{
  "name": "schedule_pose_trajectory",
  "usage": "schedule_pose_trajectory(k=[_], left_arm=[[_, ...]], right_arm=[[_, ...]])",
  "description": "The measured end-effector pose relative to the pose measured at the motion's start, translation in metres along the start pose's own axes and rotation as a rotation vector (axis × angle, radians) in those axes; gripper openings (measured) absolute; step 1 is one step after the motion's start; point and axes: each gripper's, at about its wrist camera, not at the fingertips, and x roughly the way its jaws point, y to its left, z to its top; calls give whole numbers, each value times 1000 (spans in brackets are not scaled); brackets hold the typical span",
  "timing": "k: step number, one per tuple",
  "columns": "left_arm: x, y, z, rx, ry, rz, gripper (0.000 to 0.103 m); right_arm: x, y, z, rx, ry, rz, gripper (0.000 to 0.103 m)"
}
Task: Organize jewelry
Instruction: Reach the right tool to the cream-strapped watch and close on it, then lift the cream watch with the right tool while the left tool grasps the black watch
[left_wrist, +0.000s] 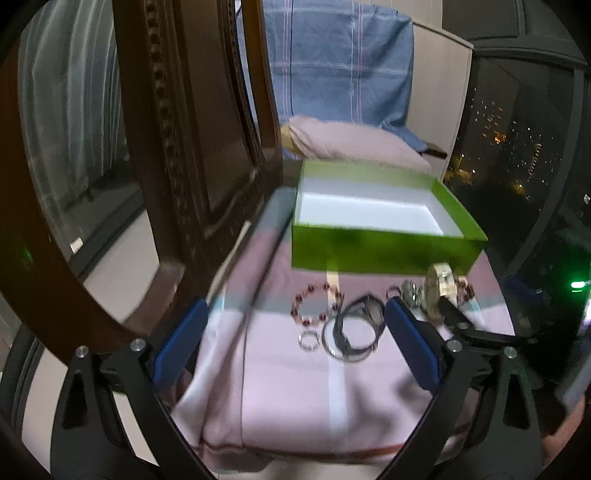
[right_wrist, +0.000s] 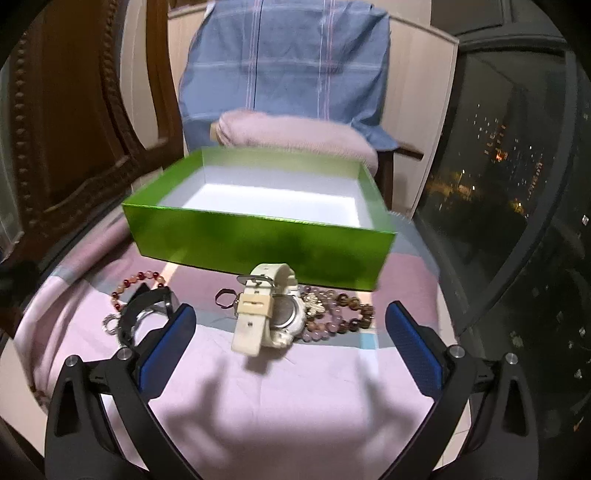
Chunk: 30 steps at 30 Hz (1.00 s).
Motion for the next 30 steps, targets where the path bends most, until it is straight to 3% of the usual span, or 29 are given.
schedule_pose_trajectory(k=[1, 6, 7, 9, 11, 15, 21, 26, 30], left_arm=[[0, -1, -1, -5, -1, 3, 96], [2, -2, -16, -26, -14, 3, 96], [4, -1, -20, -11, -15, 14, 96], [15, 0, -22, -1, 21, 19, 96], [21, 0, -23, 4, 50, 29, 96], [24, -8, -24, 35, 64, 27, 96], [37, -18, -26, 24, 131, -12, 96], [46, -22, -25, 17, 156, -32, 96], [52, -35, -22, 52, 144, -33, 95]], right_arm=[[7, 3, 1, -2, 8, -9, 89], [36, 6, 7, -3, 61, -41, 88], [40, 8, 8, -7, 70, -42, 83], [47, 6, 7, -10, 93, -26, 61], [49, 2, 8, -3, 115, 4, 22], [34, -11, 8, 45, 105, 68, 22], [-20, -31, 14, 110, -12, 187, 22], [-68, -51, 7, 118, -71, 242, 22], [-84, -66, 3, 110, -75, 246, 22]])
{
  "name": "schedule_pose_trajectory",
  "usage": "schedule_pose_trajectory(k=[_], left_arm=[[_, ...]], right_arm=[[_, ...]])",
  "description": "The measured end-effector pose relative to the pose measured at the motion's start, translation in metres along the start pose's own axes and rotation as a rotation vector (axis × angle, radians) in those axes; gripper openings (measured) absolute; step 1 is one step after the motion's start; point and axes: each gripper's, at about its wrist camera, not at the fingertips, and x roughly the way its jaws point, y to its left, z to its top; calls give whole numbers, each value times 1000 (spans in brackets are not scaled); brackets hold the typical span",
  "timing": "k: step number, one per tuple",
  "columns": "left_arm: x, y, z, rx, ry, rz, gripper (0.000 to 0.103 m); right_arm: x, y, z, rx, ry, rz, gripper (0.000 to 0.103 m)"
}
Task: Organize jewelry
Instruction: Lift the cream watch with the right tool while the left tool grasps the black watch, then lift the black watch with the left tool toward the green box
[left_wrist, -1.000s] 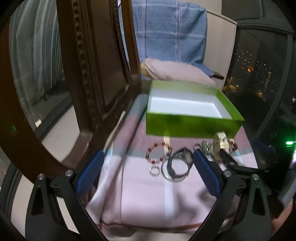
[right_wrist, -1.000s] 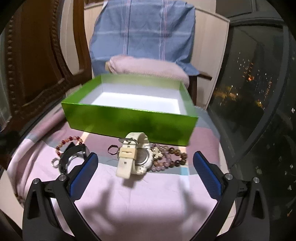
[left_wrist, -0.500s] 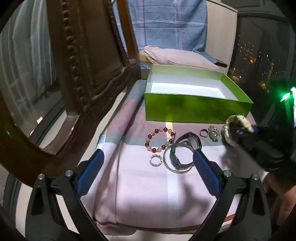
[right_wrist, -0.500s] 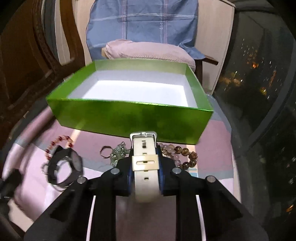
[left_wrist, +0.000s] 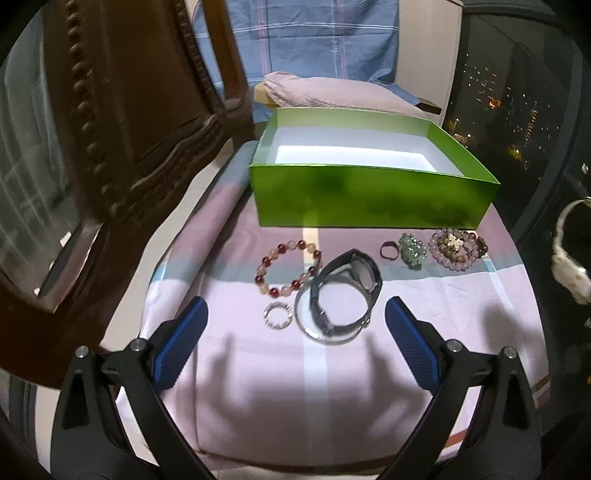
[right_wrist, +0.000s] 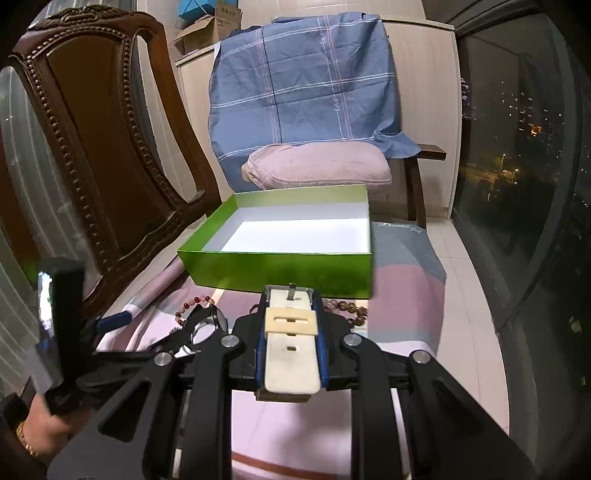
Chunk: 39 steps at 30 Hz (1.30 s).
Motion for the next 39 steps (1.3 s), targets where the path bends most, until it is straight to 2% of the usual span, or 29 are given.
schedule_pose_trajectory(k=[4, 10, 12, 15, 19, 22, 29, 35, 39], left_arm=[[11, -16, 5, 16, 16, -11, 93], [38, -41, 15, 50, 48, 19, 86], [51, -42, 18, 50, 70, 47, 80], [66, -35, 18, 8, 114, 33, 62], [63, -30, 22, -14, 90, 27, 44], [56, -27, 25, -26, 64, -10, 38], [10, -28, 31, 18, -104, -56, 36], [-27, -17, 39, 6, -171, -105, 32], [-60, -19, 34, 35, -208, -117, 32]], right_arm=[[-7, -11, -3, 2, 0, -17, 22], [-8, -16, -6, 1, 7, -10, 21], [-8, -15, -8, -4, 12, -5, 21], [-6, -13, -10, -15, 25, -1, 21], [-4, -11, -13, -33, 39, -4, 21], [-2, -9, -14, -36, 43, -4, 21], [2, 2, -12, -55, 40, 3, 21], [-3, 2, -8, -37, 23, 23, 21], [-5, 1, -7, -19, 9, 17, 22]])
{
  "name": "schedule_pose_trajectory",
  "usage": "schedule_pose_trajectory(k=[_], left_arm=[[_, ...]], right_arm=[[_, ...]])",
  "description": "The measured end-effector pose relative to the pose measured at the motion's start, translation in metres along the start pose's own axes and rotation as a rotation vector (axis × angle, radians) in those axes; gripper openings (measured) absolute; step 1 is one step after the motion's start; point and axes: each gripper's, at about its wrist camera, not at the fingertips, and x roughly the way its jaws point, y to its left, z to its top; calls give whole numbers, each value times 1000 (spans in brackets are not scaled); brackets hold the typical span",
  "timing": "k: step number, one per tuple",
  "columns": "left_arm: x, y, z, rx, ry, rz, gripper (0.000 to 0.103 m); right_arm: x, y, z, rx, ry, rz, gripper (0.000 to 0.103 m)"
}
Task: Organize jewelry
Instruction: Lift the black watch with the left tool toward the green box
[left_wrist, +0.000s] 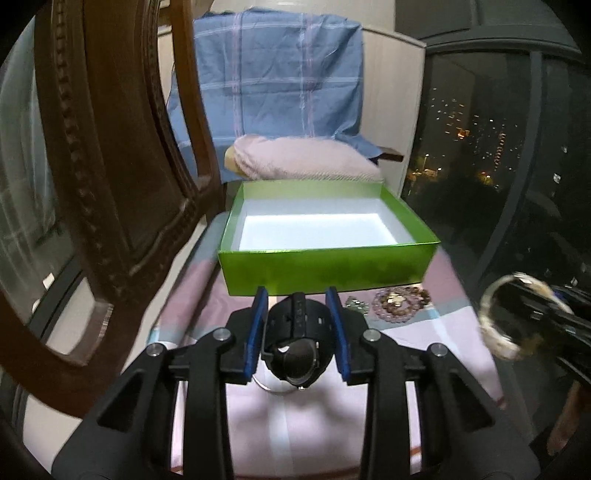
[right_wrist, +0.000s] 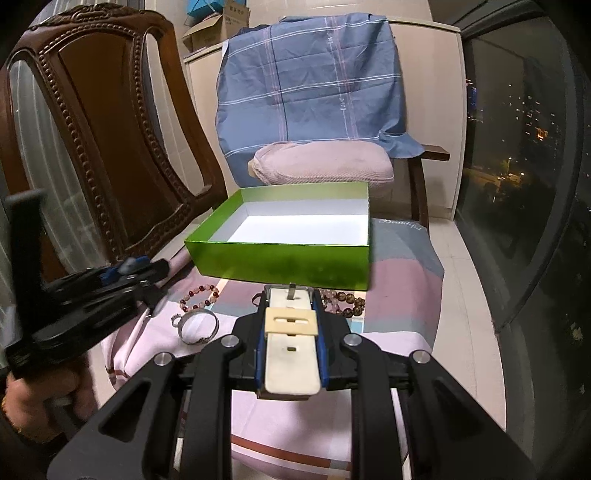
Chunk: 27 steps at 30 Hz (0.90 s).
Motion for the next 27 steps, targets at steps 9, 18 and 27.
schedule_pose_trajectory(k=[9, 18, 27], left_arm=[[-50, -10, 8, 22, -66, 43, 32], [-54, 0, 6, -19, -32, 81, 32], [-48, -12, 3, -7, -3, 82, 32]], right_arm=[[-5, 26, 6, -19, -19, -10, 22], [-19, 39, 14, -29, -52, -2, 22], [-20, 30, 15, -17, -49, 1, 21]])
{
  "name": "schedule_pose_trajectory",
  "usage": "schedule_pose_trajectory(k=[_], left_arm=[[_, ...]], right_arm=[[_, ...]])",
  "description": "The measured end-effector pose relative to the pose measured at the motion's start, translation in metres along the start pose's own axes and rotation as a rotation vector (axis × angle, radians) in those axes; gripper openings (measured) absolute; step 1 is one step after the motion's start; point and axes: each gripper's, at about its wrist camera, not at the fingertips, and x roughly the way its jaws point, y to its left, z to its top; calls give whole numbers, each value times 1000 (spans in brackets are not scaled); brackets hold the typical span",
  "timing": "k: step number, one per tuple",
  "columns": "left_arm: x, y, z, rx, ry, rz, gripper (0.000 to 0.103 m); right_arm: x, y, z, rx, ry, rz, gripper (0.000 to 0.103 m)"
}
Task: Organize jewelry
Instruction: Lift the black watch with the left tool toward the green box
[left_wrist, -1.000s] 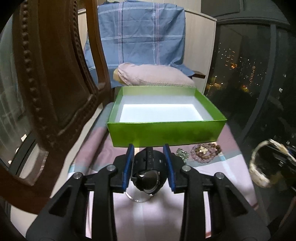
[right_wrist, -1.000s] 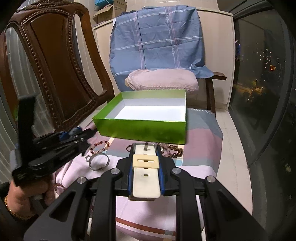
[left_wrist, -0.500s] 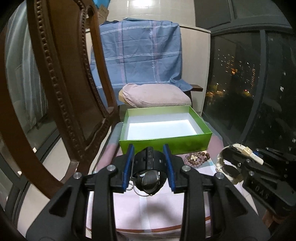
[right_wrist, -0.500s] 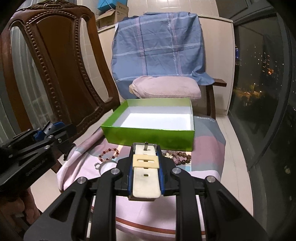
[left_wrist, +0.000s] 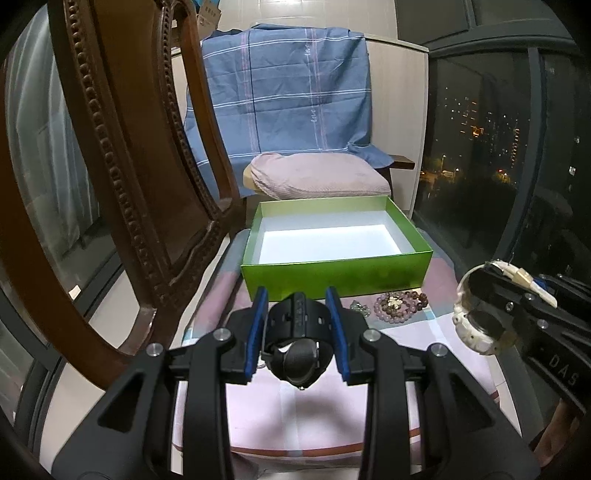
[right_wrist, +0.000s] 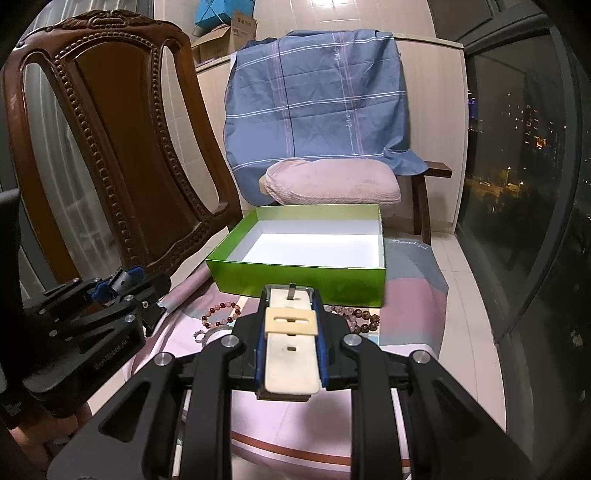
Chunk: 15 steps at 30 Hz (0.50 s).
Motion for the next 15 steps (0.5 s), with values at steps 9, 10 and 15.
schedule_pose_trajectory(k=[9, 10, 15], left_arm=[[7, -2, 0, -4, 17, -9, 33], [8, -2, 0, -6, 20, -11, 33], [8, 1, 0, -14, 22, -12, 33]], right_arm=[[4, -2, -1, 0, 8, -3, 21], [4, -2, -1, -1, 9, -2, 21], [7, 1, 0, -8, 14, 2, 21]])
